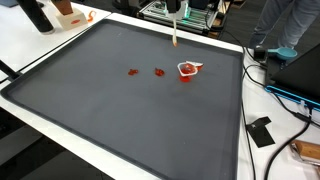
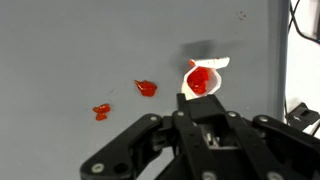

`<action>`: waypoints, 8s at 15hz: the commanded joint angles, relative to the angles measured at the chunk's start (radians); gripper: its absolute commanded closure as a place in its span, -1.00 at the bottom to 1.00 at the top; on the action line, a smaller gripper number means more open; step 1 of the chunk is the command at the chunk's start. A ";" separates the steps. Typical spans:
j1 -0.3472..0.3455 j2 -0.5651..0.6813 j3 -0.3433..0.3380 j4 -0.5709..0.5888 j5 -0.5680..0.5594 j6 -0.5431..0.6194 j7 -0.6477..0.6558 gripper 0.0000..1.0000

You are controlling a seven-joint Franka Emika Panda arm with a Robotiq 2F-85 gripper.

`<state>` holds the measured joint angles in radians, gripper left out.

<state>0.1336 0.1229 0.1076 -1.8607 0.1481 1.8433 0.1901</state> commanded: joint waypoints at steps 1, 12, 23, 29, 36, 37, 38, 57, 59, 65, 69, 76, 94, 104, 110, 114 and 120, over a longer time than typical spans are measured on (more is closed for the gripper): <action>-0.005 -0.003 0.003 -0.020 0.058 0.037 0.017 0.88; 0.003 -0.052 0.004 -0.254 0.224 0.328 0.235 0.88; 0.000 -0.065 0.014 -0.420 0.475 0.508 0.294 0.88; 0.002 -0.046 0.012 -0.448 0.523 0.562 0.307 0.88; 0.006 -0.008 0.013 -0.441 0.532 0.593 0.321 0.88; 0.007 0.000 0.014 -0.438 0.533 0.602 0.321 0.88; 0.007 0.006 0.015 -0.436 0.533 0.606 0.322 0.88; -0.019 0.045 0.038 -0.428 0.680 0.616 0.010 0.88; -0.027 0.058 0.036 -0.426 0.719 0.609 -0.055 0.88; -0.050 0.086 0.030 -0.424 0.814 0.592 -0.214 0.88; -0.068 0.090 0.025 -0.425 0.879 0.562 -0.306 0.88; -0.099 0.118 0.006 -0.428 0.960 0.482 -0.462 0.88; -0.119 0.160 -0.022 -0.426 1.139 0.440 -0.744 0.88; -0.140 0.177 -0.048 -0.428 1.181 0.352 -0.880 0.88; -0.146 0.191 -0.066 -0.424 1.187 0.302 -0.945 0.88; -0.146 0.211 -0.073 -0.414 1.184 0.270 -0.964 0.88; -0.151 0.237 -0.076 -0.399 1.195 0.229 -0.999 0.88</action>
<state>-0.0072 0.3374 0.0391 -2.2703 1.3088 2.1125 -0.7653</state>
